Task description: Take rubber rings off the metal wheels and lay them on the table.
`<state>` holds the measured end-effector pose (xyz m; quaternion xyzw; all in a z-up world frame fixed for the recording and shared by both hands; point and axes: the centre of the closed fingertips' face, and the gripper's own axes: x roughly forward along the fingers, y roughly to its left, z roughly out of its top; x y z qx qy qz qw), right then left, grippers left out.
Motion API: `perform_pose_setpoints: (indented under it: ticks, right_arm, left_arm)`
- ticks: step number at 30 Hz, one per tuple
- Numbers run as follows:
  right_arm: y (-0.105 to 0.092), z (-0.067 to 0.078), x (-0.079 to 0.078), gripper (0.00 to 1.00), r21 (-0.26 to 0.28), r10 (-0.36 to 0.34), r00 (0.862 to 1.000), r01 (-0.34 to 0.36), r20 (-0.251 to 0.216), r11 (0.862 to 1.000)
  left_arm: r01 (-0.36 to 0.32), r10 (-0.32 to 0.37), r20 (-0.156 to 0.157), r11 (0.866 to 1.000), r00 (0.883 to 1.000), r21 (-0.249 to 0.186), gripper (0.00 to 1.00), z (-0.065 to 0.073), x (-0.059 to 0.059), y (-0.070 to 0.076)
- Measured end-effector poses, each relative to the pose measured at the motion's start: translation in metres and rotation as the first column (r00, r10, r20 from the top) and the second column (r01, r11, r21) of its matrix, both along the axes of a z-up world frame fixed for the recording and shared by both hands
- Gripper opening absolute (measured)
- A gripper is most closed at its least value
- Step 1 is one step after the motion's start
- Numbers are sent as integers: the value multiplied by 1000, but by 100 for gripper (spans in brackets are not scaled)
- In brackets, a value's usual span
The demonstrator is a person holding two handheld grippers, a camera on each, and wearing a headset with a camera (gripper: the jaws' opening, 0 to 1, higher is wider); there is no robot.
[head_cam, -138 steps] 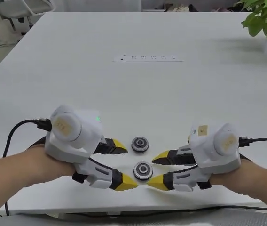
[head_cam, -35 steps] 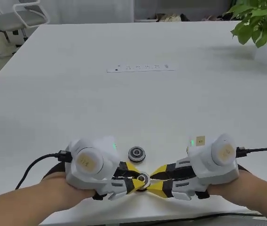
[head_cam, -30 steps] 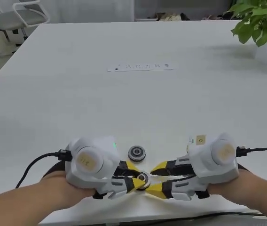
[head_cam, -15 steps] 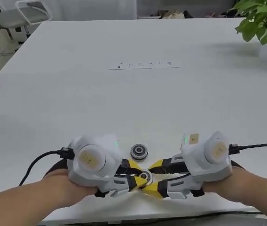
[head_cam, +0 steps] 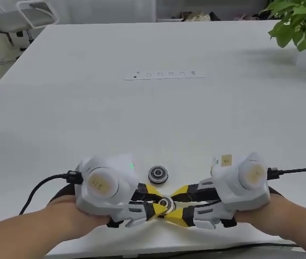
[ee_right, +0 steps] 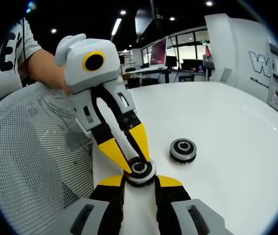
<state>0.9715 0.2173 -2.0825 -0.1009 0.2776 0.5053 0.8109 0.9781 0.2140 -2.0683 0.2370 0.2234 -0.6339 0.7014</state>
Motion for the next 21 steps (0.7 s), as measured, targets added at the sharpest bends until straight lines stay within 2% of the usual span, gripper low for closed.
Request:
perform_pose_setpoints:
  ticks: [8, 11, 12, 13, 17, 21]
  right_arm:
    - [-4, 0, -3, 17, 2, -16, 1000, 16, -17, 1000]
    - [-6, -3, -5, 11, -12, -15, 1000, 15, -23, 1000]
    - [-8, -2, -4, 9, -20, -12, 1000, 12, -10, 1000]
    - [-8, -3, -5, 7, -14, -22, 999, 21, -25, 1000]
    - [-8, -3, -5, 6, -21, -19, 1000, 18, -24, 1000]
    - [-10, -2, -5, 0, -17, -34, 999, 34, -32, 999]
  left_arm:
    - [2, -2, -1, 1000, 1000, 0, 8, 0, 0, 0]
    - [2, -2, -2, 1000, 1000, -1, 8, 0, 0, 0]
    - [2, -2, -3, 1000, 1000, -1, 8, 0, 0, 0]
    - [2, -2, -3, 1000, 1000, -1, 8, 0, 0, 0]
    - [1, -1, -4, 1000, 1000, -1, 8, 0, 0, 0]
    - [1, -1, -4, 1000, 1000, -2, 8, 0, 0, 0]
